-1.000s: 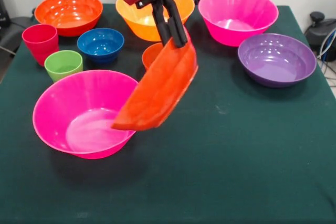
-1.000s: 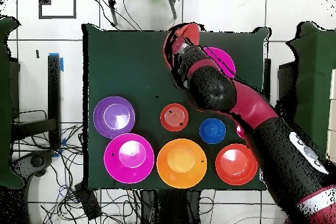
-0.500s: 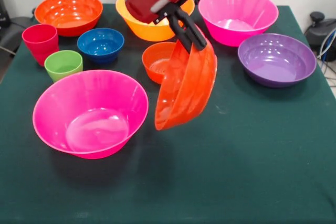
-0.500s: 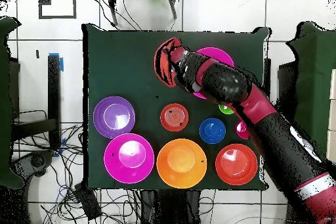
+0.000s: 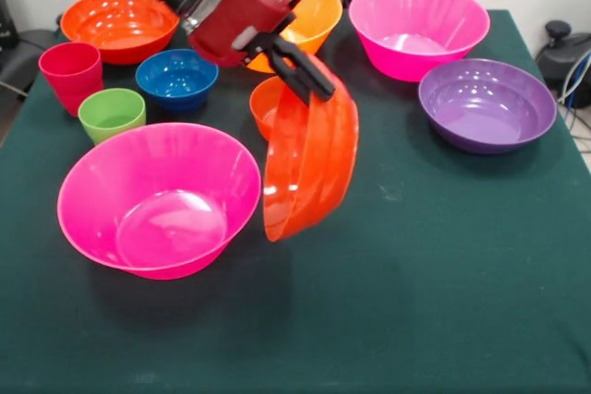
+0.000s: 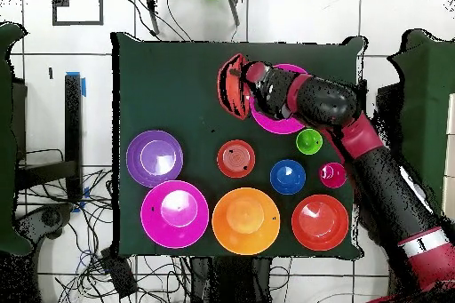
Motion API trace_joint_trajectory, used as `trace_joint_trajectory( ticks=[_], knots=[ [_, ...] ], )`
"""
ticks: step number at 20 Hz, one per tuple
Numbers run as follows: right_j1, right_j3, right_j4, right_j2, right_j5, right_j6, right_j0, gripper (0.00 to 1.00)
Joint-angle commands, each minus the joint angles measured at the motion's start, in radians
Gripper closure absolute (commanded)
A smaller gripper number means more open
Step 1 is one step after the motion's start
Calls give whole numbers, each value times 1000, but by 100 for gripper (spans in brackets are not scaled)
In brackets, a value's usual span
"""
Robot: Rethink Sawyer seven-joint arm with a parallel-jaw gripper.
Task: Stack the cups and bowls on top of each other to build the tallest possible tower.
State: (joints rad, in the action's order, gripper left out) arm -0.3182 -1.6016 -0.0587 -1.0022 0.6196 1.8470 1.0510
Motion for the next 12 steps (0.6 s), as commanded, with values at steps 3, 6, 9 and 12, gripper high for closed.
trace_joint_trajectory(
  ticks=[3,6,9,12],
  knots=[
    [59,203,-77,-12,227,-315,-22,100],
    [48,212,-79,-15,258,-295,-22,100],
    [23,192,-73,-14,291,-246,-18,100],
    [-1,188,-62,-10,326,-213,-21,100]
  ],
)
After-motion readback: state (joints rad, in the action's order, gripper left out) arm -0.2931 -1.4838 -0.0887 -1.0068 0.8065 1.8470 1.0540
